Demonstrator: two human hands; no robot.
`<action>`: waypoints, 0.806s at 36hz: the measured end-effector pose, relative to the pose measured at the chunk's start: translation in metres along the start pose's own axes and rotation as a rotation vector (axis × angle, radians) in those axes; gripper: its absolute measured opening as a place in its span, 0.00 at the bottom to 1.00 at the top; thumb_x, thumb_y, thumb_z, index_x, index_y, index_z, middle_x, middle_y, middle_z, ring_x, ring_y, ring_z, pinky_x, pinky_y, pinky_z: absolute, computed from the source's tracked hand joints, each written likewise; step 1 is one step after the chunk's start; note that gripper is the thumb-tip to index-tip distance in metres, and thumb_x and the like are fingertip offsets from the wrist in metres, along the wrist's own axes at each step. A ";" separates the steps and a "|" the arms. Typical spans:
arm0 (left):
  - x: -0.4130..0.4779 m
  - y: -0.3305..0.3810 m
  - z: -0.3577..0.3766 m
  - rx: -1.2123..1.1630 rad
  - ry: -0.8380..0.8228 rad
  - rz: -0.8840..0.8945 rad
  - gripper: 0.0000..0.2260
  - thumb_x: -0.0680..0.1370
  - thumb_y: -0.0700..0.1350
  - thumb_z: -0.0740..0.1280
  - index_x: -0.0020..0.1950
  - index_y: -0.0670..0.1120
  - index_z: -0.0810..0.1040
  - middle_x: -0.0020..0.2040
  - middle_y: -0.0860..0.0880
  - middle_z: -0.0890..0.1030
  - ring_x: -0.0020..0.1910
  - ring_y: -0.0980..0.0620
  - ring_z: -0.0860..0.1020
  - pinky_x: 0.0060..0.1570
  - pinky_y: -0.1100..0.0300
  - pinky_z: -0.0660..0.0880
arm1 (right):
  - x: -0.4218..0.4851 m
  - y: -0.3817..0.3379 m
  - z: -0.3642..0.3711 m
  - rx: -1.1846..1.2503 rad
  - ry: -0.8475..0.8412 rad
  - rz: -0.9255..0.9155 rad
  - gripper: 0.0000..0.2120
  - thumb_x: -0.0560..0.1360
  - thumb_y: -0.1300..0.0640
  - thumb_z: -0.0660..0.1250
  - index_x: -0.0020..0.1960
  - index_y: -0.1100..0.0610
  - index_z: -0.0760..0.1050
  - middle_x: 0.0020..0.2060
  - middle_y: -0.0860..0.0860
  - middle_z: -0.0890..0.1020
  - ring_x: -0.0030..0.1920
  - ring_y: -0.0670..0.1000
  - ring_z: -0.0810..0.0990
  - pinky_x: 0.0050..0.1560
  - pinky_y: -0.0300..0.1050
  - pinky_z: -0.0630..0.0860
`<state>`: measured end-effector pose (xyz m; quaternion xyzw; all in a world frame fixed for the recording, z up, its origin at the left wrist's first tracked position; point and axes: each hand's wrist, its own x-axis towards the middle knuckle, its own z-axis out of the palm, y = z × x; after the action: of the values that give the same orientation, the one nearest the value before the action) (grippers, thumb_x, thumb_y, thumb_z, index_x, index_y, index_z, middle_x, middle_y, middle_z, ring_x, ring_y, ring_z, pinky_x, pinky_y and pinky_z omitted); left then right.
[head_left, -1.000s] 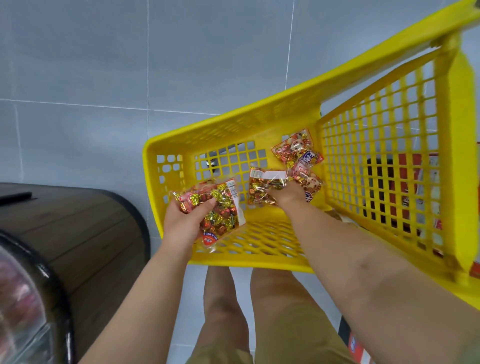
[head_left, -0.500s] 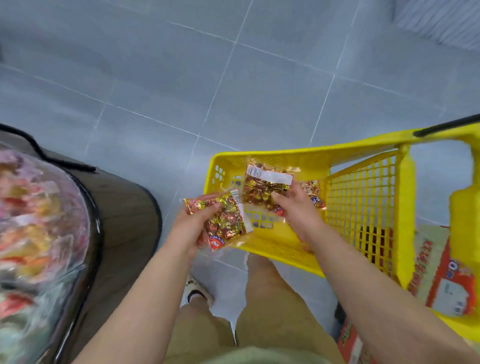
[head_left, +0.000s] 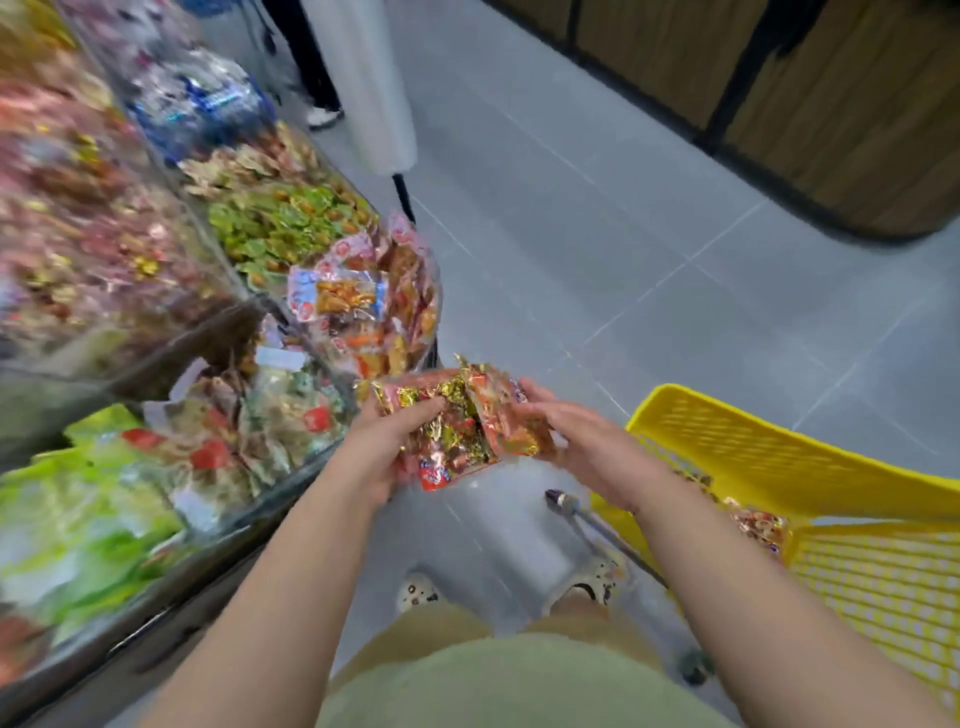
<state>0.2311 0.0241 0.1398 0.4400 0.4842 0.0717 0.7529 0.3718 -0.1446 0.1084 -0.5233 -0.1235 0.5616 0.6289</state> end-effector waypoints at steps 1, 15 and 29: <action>-0.006 0.004 -0.021 -0.021 0.014 0.008 0.12 0.73 0.36 0.71 0.54 0.46 0.76 0.38 0.48 0.86 0.34 0.50 0.84 0.27 0.55 0.79 | 0.009 0.005 0.020 -0.049 0.040 -0.032 0.06 0.70 0.54 0.69 0.45 0.53 0.83 0.68 0.43 0.71 0.56 0.38 0.78 0.53 0.42 0.77; -0.050 0.046 -0.218 -0.200 0.237 0.165 0.16 0.70 0.39 0.75 0.54 0.50 0.75 0.42 0.48 0.86 0.39 0.48 0.85 0.32 0.54 0.80 | 0.110 0.016 0.219 -0.054 -0.143 0.236 0.21 0.69 0.66 0.69 0.60 0.58 0.71 0.50 0.52 0.83 0.47 0.52 0.83 0.43 0.48 0.82; -0.007 0.111 -0.296 -0.216 0.630 0.257 0.15 0.67 0.41 0.78 0.47 0.51 0.75 0.37 0.53 0.83 0.30 0.56 0.82 0.19 0.67 0.69 | 0.257 -0.072 0.276 -0.411 -0.170 0.243 0.21 0.61 0.55 0.75 0.52 0.48 0.73 0.51 0.50 0.82 0.48 0.51 0.81 0.48 0.51 0.79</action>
<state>0.0288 0.2631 0.1832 0.3715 0.6229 0.3489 0.5936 0.2950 0.2261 0.1713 -0.6020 -0.2238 0.6381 0.4247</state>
